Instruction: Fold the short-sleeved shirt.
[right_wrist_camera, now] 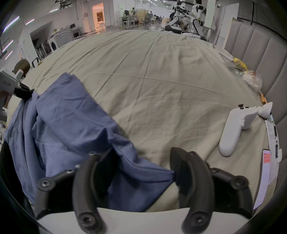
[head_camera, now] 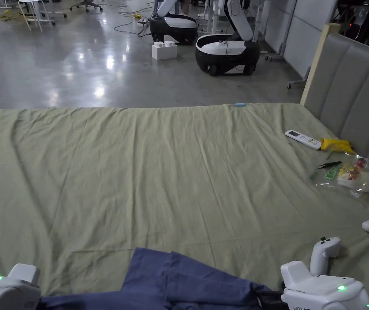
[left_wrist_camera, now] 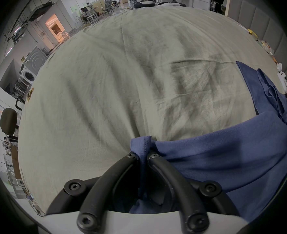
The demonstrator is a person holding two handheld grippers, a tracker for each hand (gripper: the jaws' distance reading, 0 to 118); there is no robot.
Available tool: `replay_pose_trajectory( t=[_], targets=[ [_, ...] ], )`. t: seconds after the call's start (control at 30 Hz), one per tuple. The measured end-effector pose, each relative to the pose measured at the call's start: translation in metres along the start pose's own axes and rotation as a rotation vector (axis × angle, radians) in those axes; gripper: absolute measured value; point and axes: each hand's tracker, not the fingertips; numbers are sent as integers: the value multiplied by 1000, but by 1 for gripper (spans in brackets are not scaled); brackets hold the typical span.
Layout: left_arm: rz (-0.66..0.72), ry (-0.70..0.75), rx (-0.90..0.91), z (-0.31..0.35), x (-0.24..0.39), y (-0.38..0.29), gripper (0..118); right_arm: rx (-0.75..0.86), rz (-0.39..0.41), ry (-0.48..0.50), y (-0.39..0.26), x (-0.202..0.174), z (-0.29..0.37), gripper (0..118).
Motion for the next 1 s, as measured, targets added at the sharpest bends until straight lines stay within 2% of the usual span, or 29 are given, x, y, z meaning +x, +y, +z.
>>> replay_pose_trajectory(
  t=[0.07, 0.13, 0.2, 0.23, 0.33, 0.4, 0.57, 0.7, 0.8, 0.87, 0.93, 0.97, 1.0],
  targets=[
    [5, 11, 10, -1, -2, -3, 9, 24, -44, 19, 2, 3, 4, 47],
    [8, 17, 32, 2, -1, -8, 8, 40, -53, 19, 4, 2, 9, 12],
    [53, 2, 83, 8, -7, -10, 5, 46, -48, 17, 5, 0, 19, 10],
    [131, -42, 162, 22, -17, -16, 4, 62, -55, 28, 6, 0, 27, 9],
    [240, -138, 334, 74, -38, -28, 4, 169, -103, 40, 15, -5, 61, 8],
    [264, -177, 426, 119, -49, -33, 4, 257, -143, 60, 27, -8, 91, 8],
    [260, -188, 720, 265, -60, -61, 4, 478, -170, 68, 65, -23, 179, 8],
    [254, -178, 899, 354, -79, -70, 4, 617, -169, 46, 100, -35, 242, 8],
    [337, -256, 990, 411, -101, -77, 4, 685, -110, -15, 128, -49, 289, 8],
    [325, -171, 1049, 440, -108, -78, 4, 755, -105, -55, 146, -54, 319, 8],
    [296, -129, 1100, 468, -114, -77, 4, 791, -158, -36, 164, -54, 346, 8],
    [297, -115, 1112, 436, -108, -76, 4, 827, -206, 6, 172, -52, 354, 8],
    [294, -96, 1132, 437, -109, -76, 4, 855, -217, 13, 183, -52, 367, 8]
  ],
)
